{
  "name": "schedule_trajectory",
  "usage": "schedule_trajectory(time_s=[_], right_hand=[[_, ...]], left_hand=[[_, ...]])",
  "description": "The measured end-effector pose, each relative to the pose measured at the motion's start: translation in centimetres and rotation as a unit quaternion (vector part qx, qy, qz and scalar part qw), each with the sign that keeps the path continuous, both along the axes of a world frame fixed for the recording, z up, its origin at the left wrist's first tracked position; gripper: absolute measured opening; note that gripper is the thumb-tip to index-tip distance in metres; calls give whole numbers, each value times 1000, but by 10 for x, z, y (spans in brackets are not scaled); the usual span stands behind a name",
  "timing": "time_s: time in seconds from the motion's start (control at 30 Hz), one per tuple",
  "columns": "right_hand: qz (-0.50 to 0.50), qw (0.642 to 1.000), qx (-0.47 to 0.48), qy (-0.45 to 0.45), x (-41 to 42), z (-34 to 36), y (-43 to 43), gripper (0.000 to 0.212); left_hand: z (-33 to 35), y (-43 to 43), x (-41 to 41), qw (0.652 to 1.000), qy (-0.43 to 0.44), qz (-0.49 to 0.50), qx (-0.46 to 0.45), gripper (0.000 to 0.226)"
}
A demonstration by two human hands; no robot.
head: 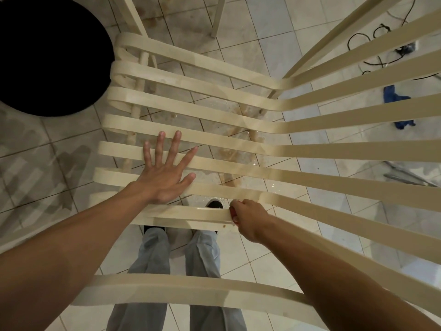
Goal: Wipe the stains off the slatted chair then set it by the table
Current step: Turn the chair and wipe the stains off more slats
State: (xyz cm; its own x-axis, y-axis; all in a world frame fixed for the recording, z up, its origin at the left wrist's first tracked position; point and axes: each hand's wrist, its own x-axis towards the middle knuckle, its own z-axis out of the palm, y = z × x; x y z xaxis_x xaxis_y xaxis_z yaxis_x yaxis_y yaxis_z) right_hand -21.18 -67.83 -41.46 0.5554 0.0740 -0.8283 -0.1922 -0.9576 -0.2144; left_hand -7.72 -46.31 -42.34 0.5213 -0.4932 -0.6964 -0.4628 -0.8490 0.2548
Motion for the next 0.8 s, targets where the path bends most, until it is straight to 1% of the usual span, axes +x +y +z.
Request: schedule_trajectory(time_s=[0.13,0.27,0.33,0.4,0.5,0.6,0.67,0.73,0.8], right_hand=[[-15,997,60,-42,14,4,39,22],[-55,988,134,-54,36,2,95,21],[-69,984,154,-53,42,1,113,24],[-80,982,163,-50,42,1,117,28],[-82,982,165,-40,34,2,100,33],[-89,987,133,-15,20,3,61,32],[-94,992,89,-3,8,2,30,23],[-93,995,13,11,-3,3,-1,14],[-65,995,-70,11,-11,6,-24,16]], left_hand=[[0,0,-1,1000,-2,-4,0,68],[1,-1,0,1000,-3,-5,3,67],[1,-1,1,1000,2,-5,2,66],[1,0,1,1000,6,-6,2,66],[2,2,3,1000,8,-8,1,65],[2,4,4,1000,9,-7,-4,65],[1,5,3,1000,8,-6,-2,65],[0,4,3,1000,6,-5,-3,65],[0,4,1,1000,5,-3,-7,64]])
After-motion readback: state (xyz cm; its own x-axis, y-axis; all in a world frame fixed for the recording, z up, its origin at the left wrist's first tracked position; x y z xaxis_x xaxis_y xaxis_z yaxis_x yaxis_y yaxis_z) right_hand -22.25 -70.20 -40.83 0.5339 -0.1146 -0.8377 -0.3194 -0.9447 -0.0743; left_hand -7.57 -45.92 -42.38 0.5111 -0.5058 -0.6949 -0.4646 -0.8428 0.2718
